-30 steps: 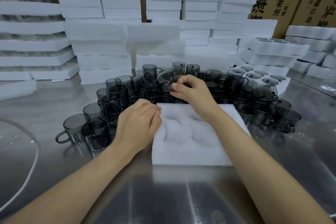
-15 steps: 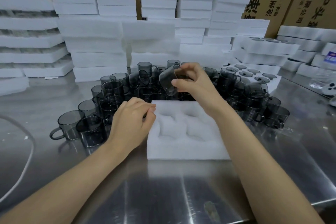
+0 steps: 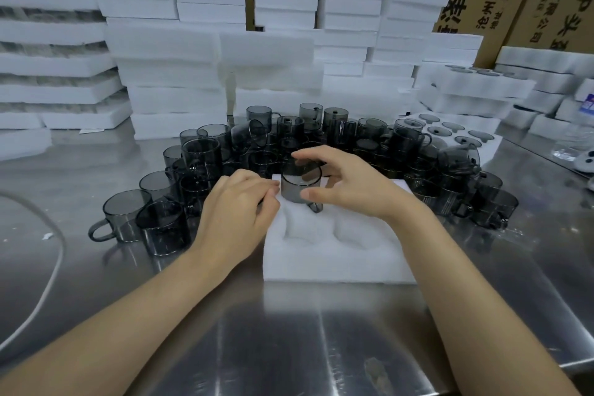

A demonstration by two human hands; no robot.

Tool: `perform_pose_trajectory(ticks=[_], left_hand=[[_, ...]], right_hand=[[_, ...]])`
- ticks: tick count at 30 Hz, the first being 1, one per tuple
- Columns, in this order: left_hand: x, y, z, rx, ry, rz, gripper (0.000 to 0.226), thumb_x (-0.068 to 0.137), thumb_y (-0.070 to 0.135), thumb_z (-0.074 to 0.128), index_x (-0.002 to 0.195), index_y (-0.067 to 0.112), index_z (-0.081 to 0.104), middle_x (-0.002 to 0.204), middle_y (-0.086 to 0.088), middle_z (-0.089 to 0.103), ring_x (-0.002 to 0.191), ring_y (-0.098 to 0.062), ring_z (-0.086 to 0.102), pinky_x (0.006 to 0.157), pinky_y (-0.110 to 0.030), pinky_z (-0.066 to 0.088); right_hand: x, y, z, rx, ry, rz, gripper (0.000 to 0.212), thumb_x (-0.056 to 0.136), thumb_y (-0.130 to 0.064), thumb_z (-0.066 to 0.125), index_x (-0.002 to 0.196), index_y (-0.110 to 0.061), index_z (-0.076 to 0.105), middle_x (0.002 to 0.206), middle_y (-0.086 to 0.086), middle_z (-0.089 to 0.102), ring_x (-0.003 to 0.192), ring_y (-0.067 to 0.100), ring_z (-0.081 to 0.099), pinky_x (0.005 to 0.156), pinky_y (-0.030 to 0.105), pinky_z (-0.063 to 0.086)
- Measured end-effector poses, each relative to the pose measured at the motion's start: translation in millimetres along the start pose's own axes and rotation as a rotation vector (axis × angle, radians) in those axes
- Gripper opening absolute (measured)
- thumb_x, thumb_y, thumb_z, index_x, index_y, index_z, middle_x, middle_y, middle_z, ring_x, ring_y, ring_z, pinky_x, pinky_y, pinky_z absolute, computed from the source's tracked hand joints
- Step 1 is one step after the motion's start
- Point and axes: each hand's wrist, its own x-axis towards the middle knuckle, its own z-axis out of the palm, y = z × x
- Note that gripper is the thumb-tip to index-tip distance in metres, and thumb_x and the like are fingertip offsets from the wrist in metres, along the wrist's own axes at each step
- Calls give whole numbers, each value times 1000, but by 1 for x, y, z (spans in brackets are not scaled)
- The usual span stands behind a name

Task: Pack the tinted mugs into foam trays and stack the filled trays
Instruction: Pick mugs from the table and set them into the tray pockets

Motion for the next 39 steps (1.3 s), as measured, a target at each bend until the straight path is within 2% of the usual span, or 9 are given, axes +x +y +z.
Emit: perform_pose_trajectory(ticks=[5,9,11,14,19,27,30,34,39], left_hand=[[7,-4,-9,289,123,64,30,85,17,53,107,9,73,111,0,71,103,-24,60,78,-36,37],[15,-22,-23,463,162,-121,48,82,17,63,128,5,55,135,-14,53,123,-33,42,87,-46,34],[16,-31,-28,494,119,-253,52,86,24,60,132,1,49,140,-20,47,128,-37,37,92,-51,32],[16,-42,-29,527,63,-357,46,90,29,58,123,-3,56,135,-24,49,121,-40,40,92,-50,28],[16,-47,-26,537,47,-350,27,93,22,55,104,-2,61,122,-20,58,106,-41,50,85,-48,30],[19,-17,-31,299,227,-230,19,96,19,57,102,1,60,149,-21,36,108,-40,54,87,-50,38],[17,-4,-25,84,250,-146,18,97,23,56,105,7,59,152,-13,36,121,-32,50,95,-46,37],[13,10,-13,-263,276,-133,15,93,27,61,106,18,62,147,12,37,127,9,32,107,-22,24],[13,23,0,-429,277,-118,12,89,20,69,101,22,66,146,9,45,134,1,37,111,-25,28]], right_hand=[[-1,4,-4,-106,-84,11,61,86,-29,71,141,-29,46,131,-19,48,121,-6,42,98,3,28],[1,10,-9,-135,-72,84,63,79,-37,76,137,-36,51,109,-40,46,112,-19,35,84,-10,21],[4,14,-9,-110,-77,123,65,74,-40,79,134,-39,52,112,-41,48,122,-17,29,95,-1,19],[5,17,-9,-135,-100,144,68,73,-41,79,135,-39,51,139,-24,46,140,-4,20,110,22,15],[5,14,-9,-152,-152,152,67,77,-41,77,138,-35,49,129,-23,43,126,-1,38,103,19,24],[3,14,-8,-169,-170,153,61,81,-56,64,136,-36,50,121,-13,48,124,6,44,107,26,30],[2,12,-8,-110,-158,128,54,89,-54,53,132,-23,57,112,6,54,108,12,52,101,27,38],[3,7,-5,-116,-131,149,48,88,-41,64,134,-30,54,104,-8,48,111,9,48,99,24,34],[7,4,7,-438,-144,219,46,81,-61,62,125,-48,56,115,-7,37,116,17,31,99,35,23]])
